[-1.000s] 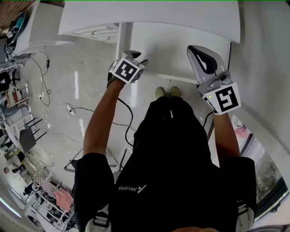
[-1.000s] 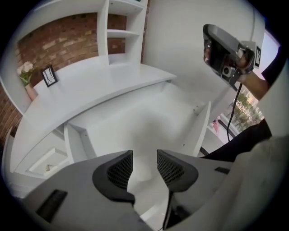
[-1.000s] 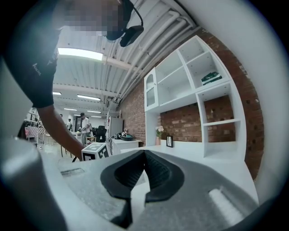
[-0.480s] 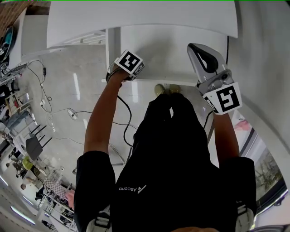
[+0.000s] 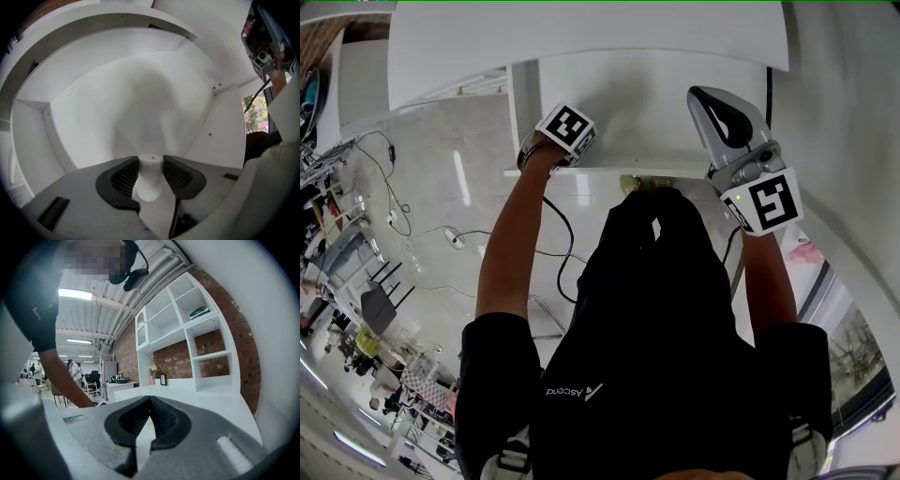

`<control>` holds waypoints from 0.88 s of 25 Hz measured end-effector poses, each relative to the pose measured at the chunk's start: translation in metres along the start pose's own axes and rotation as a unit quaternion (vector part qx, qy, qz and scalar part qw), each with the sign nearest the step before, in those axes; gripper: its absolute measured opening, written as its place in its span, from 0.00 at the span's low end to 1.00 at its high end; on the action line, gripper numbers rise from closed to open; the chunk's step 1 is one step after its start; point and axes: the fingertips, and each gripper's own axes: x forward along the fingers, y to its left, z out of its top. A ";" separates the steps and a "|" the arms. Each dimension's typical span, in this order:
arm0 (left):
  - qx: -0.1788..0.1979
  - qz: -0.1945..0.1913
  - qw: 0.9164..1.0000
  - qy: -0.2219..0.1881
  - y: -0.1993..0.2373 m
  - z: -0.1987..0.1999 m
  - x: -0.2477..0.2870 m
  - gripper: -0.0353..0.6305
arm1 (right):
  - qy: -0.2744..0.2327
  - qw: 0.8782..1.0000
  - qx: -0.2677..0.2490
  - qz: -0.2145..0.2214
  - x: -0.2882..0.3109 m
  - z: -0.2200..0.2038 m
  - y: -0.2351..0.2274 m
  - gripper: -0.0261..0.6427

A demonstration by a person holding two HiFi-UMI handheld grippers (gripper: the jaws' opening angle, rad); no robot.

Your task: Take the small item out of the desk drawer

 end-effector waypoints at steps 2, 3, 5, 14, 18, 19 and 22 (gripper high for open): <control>-0.002 -0.008 1.000 0.000 0.000 0.001 0.002 0.30 | 0.000 1.000 0.001 0.000 0.001 -0.002 -0.002 0.04; -0.003 -0.011 1.000 0.000 0.000 0.000 0.003 0.30 | 0.000 1.000 0.002 0.000 0.002 -0.002 -0.002 0.04; -0.004 -0.014 1.000 -0.001 0.000 0.000 0.002 0.30 | 0.000 1.000 0.004 0.000 0.001 -0.004 -0.002 0.04; 0.000 0.002 0.998 -0.064 0.003 0.011 -0.023 0.29 | -0.005 1.000 0.004 0.005 0.006 -0.002 0.004 0.04; 0.002 0.023 0.987 -0.157 -0.007 0.033 -0.068 0.29 | -0.011 1.000 0.000 0.011 0.006 0.011 0.015 0.04; 0.002 0.030 0.983 -0.182 -0.012 0.037 -0.081 0.29 | -0.011 1.000 0.000 0.014 0.006 0.014 0.018 0.04; 0.005 0.051 0.963 -0.263 -0.027 0.049 -0.123 0.29 | -0.019 1.000 -0.007 0.021 0.007 0.025 0.028 0.04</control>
